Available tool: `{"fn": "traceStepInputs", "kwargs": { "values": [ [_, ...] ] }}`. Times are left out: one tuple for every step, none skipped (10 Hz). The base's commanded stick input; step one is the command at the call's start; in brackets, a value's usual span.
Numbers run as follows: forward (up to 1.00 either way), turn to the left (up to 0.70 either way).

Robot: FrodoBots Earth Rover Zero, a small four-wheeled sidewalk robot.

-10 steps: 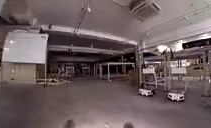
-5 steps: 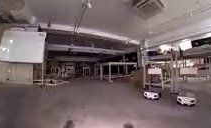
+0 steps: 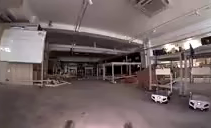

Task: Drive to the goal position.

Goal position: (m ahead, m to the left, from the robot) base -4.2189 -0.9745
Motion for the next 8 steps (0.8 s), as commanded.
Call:
{"fn": "traceStepInputs", "kwargs": {
  "values": [
    [0.45, -0.03],
    [0.45, -0.26],
    [0.45, -0.26],
    [0.45, -0.26],
    [0.45, -0.26],
    [0.45, -0.26],
    [0.45, -0.26],
    [0.45, -0.26]
  ]
}}
